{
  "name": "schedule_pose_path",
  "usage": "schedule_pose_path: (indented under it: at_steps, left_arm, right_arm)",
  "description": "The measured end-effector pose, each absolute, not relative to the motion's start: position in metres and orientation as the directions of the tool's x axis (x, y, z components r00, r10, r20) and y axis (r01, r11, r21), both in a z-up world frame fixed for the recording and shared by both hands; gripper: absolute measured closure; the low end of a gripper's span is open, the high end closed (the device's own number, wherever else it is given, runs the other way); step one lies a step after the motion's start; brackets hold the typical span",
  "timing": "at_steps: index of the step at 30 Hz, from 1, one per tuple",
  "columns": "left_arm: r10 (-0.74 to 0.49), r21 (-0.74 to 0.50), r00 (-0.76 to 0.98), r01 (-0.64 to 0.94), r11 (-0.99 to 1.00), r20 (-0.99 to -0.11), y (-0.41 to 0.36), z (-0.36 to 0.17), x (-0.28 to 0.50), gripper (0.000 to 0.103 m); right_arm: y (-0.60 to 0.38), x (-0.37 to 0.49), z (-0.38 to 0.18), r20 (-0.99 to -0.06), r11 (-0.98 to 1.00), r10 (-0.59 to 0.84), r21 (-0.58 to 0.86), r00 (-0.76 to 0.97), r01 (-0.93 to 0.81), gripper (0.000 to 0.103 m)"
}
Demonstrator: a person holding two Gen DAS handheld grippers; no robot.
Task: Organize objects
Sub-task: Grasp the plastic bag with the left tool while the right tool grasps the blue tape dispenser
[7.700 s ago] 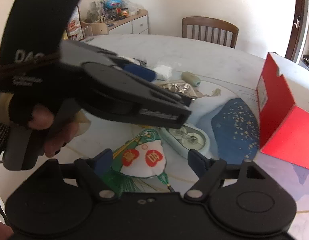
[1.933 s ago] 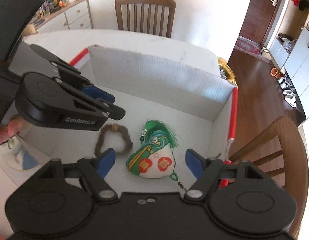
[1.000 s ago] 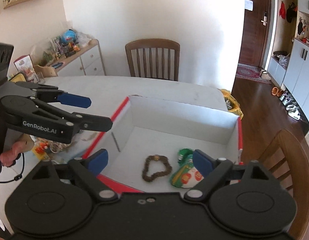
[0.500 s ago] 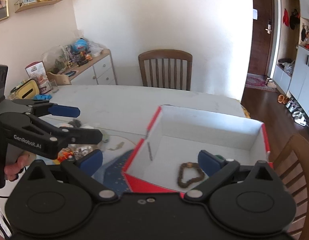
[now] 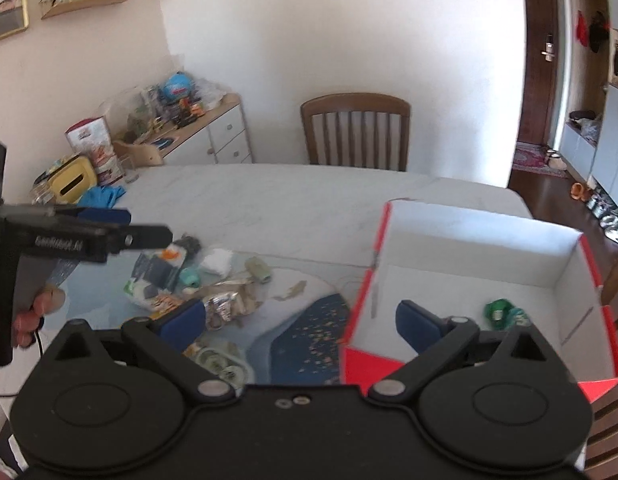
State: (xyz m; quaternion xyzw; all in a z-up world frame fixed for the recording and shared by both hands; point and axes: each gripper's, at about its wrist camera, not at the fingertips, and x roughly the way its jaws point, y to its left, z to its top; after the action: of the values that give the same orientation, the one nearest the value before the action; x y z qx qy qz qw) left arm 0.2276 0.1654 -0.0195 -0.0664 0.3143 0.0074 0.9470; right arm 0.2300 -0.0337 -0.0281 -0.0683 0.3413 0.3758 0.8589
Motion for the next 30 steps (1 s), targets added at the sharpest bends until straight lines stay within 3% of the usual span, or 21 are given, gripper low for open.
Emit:
schedule_pose_path:
  at_steps: [10,30]
  left_arm:
    - [0.097,-0.084,0.761,-0.195,0.977,-0.641,0.237,-0.055,0.224,0.0]
    - [0.114,-0.043,0.663,-0.216,0.976,-0.74,0.294,-0.131,0.263,0.0]
  right_arm:
    - [0.02,0.206,-0.057,-0.699,0.672,0.586,0.136,0.411,-0.728,0.002]
    - [0.071,0.206,-0.149,-0.818,0.658,0.465,0.063,0.339,-0.751,0.007]
